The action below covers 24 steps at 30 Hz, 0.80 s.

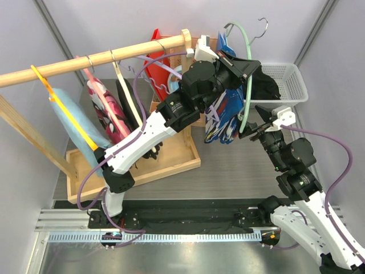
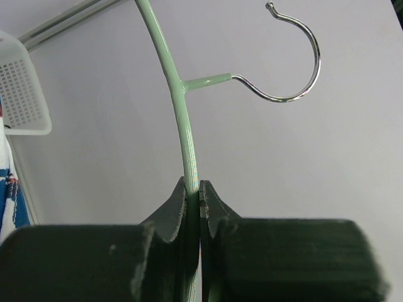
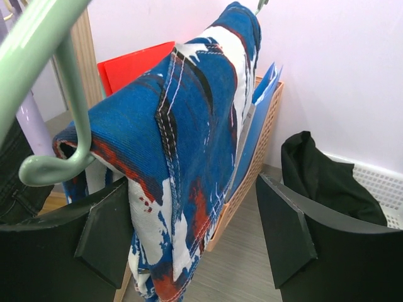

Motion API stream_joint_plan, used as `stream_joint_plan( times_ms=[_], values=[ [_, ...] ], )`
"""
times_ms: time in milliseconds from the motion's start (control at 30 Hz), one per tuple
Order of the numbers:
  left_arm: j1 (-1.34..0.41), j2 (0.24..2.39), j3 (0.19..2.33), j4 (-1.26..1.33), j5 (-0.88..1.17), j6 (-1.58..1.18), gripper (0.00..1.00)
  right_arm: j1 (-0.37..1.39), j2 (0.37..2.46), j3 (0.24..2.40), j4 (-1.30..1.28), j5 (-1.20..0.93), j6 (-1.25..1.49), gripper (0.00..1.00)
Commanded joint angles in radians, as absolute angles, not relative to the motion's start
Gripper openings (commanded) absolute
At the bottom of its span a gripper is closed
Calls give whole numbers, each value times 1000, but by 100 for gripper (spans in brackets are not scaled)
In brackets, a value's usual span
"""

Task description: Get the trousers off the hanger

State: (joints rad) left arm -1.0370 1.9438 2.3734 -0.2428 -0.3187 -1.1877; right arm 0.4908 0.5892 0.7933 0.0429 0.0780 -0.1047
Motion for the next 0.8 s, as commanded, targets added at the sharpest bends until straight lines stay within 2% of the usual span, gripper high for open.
stream_joint_plan(
  times_ms=[0, 400, 633, 767],
  values=[
    [-985, 1858, 2457, -87, -333, -1249, 1, 488, 594, 746, 57, 80, -87, 79],
    [-980, 1856, 2454, -95, -322, -1270, 1, 489, 561, 692, 121, 87, -80, 83],
    [-980, 1864, 2462, -101, -313, -1289, 0, 488, 586, 732, 86, 45, -89, 84],
    [-982, 1861, 2459, -101, -310, -1292, 1, 488, 574, 709, 127, 97, -98, 84]
  ],
)
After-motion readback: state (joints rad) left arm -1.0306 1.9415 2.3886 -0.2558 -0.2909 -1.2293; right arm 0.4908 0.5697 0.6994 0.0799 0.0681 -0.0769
